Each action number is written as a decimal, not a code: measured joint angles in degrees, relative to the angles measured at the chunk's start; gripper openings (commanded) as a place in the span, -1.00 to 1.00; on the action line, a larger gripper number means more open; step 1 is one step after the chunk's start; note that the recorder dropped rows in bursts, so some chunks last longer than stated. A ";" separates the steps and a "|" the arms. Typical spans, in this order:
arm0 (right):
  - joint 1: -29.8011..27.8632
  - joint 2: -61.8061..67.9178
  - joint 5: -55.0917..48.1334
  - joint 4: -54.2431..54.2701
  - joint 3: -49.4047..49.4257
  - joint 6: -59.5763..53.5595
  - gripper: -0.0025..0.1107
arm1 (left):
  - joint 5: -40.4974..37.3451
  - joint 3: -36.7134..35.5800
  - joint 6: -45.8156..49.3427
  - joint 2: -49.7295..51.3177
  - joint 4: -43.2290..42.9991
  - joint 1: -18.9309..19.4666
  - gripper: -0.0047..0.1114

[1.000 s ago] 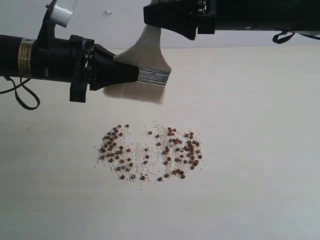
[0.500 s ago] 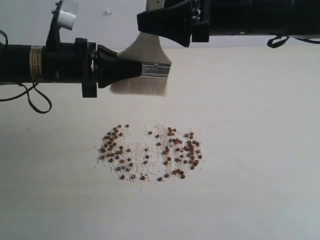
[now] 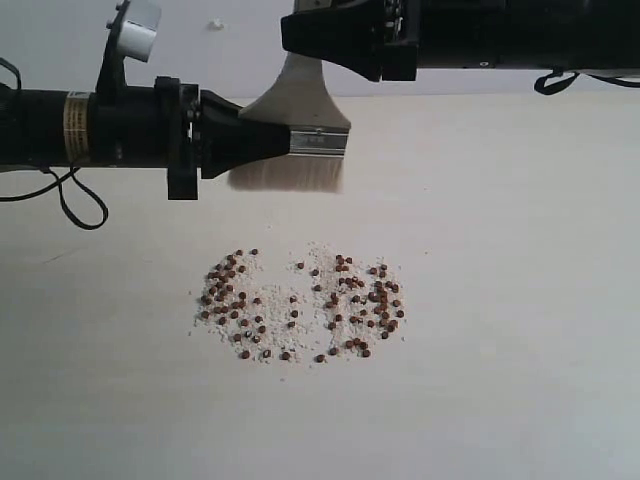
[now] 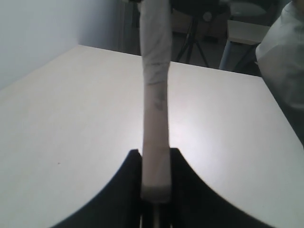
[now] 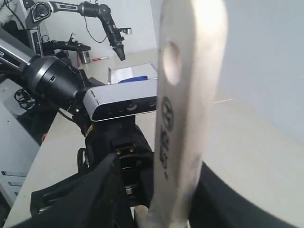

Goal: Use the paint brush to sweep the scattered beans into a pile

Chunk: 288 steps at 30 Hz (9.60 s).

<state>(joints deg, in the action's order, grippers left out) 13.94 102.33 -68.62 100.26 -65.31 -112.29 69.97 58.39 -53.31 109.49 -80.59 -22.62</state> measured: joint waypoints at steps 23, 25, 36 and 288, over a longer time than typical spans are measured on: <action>0.00 0.00 -0.62 -0.22 0.00 -0.55 -0.27 | 0.00 0.00 0.34 0.00 1.15 -1.29 -0.92; 0.00 0.00 -0.62 -0.22 0.00 -0.55 -0.27 | 0.00 0.00 0.34 0.00 1.15 -1.29 -0.92; -1.02 0.00 -0.62 -0.22 0.00 -0.96 -0.27 | -0.10 0.00 0.34 0.00 1.15 -1.29 -0.92; 12.03 -20.87 82.85 -15.55 3.96 4.33 -0.96 | -78.62 -58.25 126.36 -106.79 154.23 8.67 -0.92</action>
<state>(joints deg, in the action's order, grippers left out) 25.98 81.47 14.23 84.71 -61.35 -107.96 -8.66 0.14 73.05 2.70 73.64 -13.95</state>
